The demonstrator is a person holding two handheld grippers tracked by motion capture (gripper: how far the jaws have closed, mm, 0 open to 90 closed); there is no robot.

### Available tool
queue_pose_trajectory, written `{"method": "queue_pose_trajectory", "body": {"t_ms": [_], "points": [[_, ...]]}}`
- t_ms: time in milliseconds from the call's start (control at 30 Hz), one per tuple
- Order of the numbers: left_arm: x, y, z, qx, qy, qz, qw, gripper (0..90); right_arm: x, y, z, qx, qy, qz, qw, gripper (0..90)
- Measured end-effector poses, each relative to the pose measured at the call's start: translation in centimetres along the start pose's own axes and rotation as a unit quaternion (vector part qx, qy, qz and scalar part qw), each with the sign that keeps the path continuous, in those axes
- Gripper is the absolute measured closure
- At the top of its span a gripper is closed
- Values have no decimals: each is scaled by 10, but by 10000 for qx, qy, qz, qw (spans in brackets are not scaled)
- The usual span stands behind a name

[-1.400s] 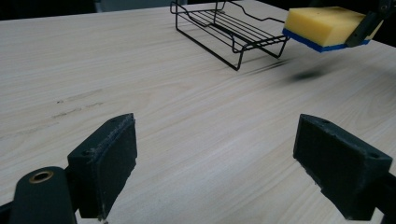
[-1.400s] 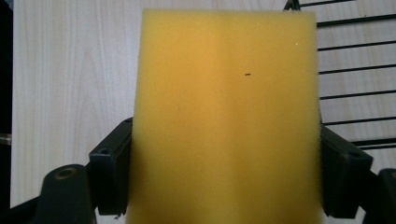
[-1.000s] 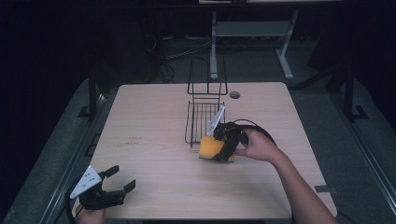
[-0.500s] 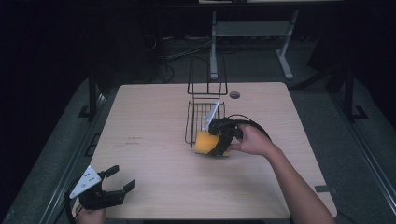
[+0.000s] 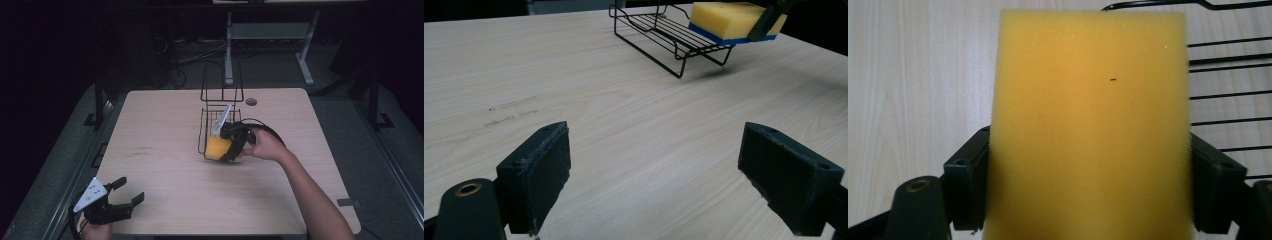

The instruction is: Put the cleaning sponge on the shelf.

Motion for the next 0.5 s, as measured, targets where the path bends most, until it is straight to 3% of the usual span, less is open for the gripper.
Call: {"method": "queue_pose_trajectory", "body": {"t_ms": [233,333,500], "points": [[-1,1,0,26,6,-20,10000,129,8,3,-6,61,15,-71,10000,213],[-2,1,0,24,9,-26,10000,128,13,1,-7,-116,25,7,9999,212],[-2,1,0,18,20,-28,10000,128,21,1,-12,-121,7,-70,9999,213]]}}
Point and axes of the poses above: each handheld gripper's, and its own axes: y roughly backward along the jaws, z roughly out of its underside, x roughly to its right, the point moved 5 cm from there along -y, roughly forward along the jaws, and after that the axes turned 9 degrees about -x, right-handed, at the moved point
